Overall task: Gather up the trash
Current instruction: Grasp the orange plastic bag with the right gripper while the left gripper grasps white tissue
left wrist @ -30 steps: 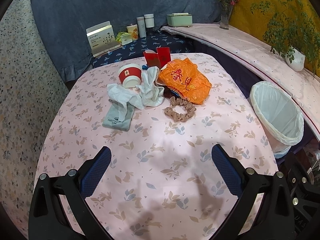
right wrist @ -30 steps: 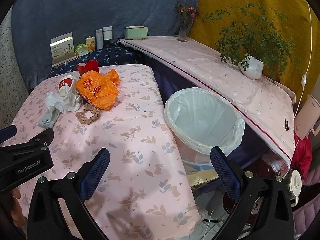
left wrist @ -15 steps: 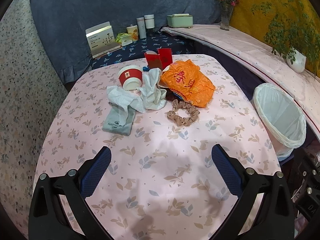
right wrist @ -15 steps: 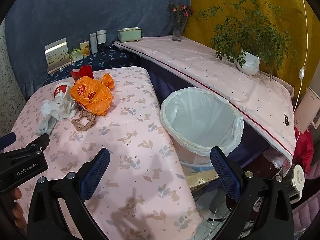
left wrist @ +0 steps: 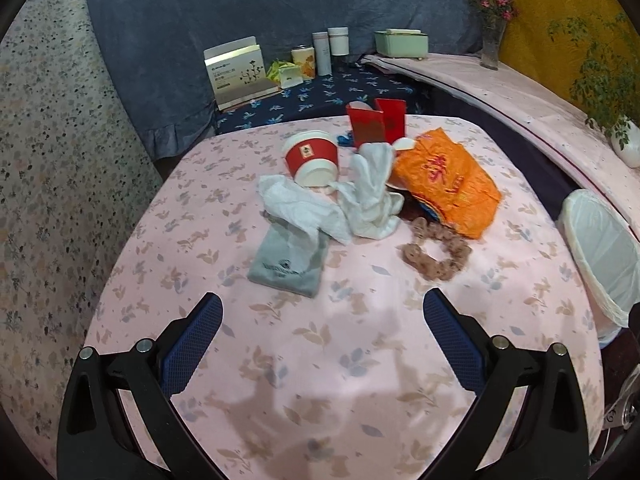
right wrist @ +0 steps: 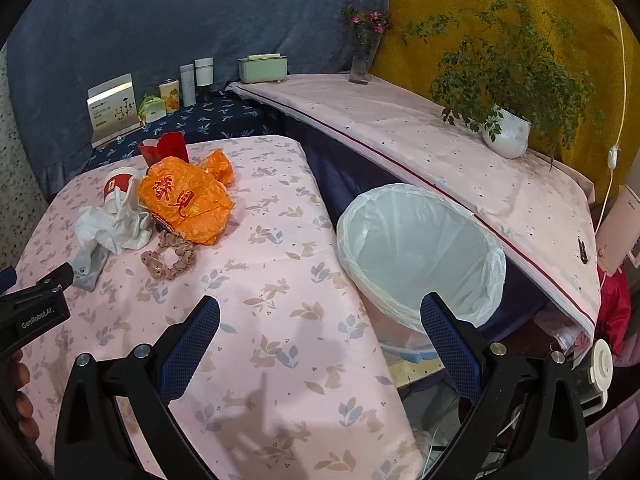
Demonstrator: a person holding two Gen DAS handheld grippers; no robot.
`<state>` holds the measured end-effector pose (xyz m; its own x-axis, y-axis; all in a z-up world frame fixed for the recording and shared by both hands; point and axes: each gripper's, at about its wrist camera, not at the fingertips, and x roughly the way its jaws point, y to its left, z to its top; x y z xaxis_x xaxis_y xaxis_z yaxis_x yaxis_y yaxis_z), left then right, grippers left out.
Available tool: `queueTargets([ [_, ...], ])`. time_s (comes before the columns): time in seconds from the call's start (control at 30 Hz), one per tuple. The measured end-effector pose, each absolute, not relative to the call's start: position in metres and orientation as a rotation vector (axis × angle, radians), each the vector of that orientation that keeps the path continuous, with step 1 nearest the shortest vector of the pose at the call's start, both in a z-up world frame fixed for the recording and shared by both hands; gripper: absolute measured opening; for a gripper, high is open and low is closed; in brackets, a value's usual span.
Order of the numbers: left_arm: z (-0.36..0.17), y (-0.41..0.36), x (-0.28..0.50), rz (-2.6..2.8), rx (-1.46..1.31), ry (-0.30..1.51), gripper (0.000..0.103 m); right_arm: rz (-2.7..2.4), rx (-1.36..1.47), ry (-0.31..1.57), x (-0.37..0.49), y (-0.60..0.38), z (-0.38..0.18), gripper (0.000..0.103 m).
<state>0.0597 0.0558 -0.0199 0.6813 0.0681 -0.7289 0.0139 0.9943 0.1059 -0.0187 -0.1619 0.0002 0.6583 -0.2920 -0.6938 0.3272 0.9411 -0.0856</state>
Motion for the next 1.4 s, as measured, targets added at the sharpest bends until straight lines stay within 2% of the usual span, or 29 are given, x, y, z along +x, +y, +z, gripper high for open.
queueTargets([
  [0.47, -0.035, 0.11, 0.124, 0.029, -0.065, 0.878, 0.096, -0.269, -0.003, 0.783, 0.043, -0.115, -0.008, 0.096],
  [1.2, -0.063, 0.129, 0.205, 0.011, -0.109, 0.952, 0.095, -0.148, 0.031, 0.802, 0.14, -0.065, -0.018, 0.095],
  [1.27, -0.068, 0.128, 0.207, -0.011, -0.117, 0.973, 0.083, -0.147, 0.029, 0.808, 0.142, -0.063, -0.022, 0.095],
  [1.33, -0.073, 0.127, 0.21, -0.037, -0.124, 1.001, 0.059, -0.146, 0.027, 0.814, 0.143, -0.062, -0.025, 0.095],
  [1.37, -0.074, 0.127, 0.21, -0.048, -0.136, 1.01, 0.055, -0.148, 0.023, 0.816, 0.144, -0.062, -0.026, 0.095],
  [1.4, -0.075, 0.127, 0.21, -0.057, -0.148, 1.014, 0.046, -0.154, 0.019, 0.817, 0.144, -0.062, -0.027, 0.094],
])
